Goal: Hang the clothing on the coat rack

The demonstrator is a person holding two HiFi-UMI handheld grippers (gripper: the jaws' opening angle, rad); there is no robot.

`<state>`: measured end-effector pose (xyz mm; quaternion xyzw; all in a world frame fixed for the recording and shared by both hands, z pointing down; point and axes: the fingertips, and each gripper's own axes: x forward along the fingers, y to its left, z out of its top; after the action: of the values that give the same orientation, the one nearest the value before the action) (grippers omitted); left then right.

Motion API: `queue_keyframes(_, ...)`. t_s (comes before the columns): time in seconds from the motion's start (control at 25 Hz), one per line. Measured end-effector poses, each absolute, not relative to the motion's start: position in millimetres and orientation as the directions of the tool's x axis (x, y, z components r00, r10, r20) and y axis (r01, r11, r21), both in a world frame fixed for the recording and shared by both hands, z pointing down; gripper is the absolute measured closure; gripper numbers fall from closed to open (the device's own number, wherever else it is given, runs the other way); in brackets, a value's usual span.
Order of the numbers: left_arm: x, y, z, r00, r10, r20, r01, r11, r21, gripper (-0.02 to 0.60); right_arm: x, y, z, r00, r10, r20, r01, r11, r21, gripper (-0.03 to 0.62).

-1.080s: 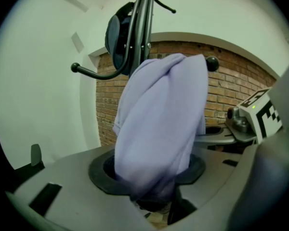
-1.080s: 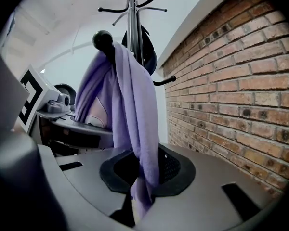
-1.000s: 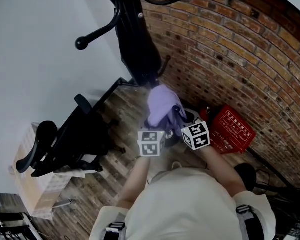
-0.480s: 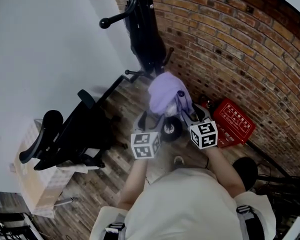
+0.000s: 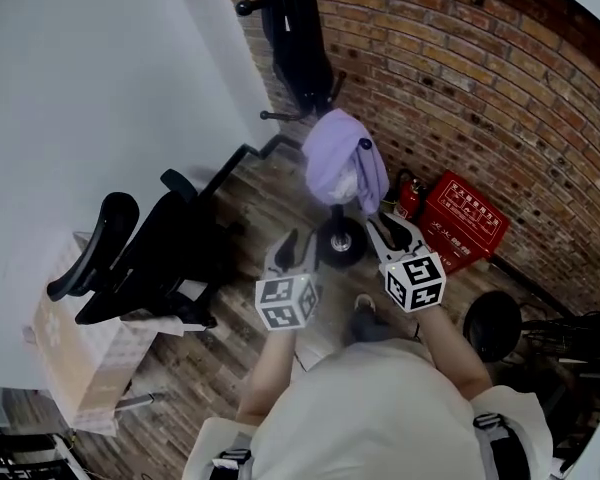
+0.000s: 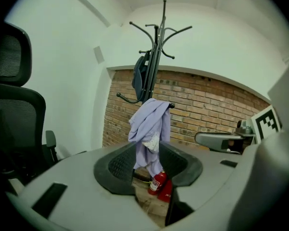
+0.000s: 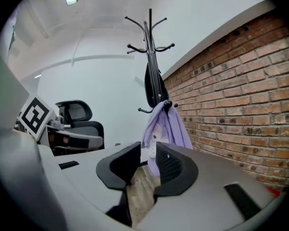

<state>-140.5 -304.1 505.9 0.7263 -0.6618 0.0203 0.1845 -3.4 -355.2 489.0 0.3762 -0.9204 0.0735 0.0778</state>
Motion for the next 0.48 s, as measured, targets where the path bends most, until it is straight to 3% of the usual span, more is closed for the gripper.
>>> queue_keyframes(0.16, -141.8, -261.3, 497.9, 0.101, -0.964, 0.246, -0.969, -0.040, 0.244, 0.513, -4.8, -307.9, 474.0, -0.715, -0.677, 0.176, -0.694, 0.718, -0.057, 0.549)
queue_keyframes(0.48, -136.3, -188.8, 479.1, 0.084, -0.972, 0.220, -0.972, -0.031, 0.231, 0.552, 1.6, -233.6, 448.9, -0.731, -0.669, 0.131, -0.678, 0.734, -0.032, 0.580)
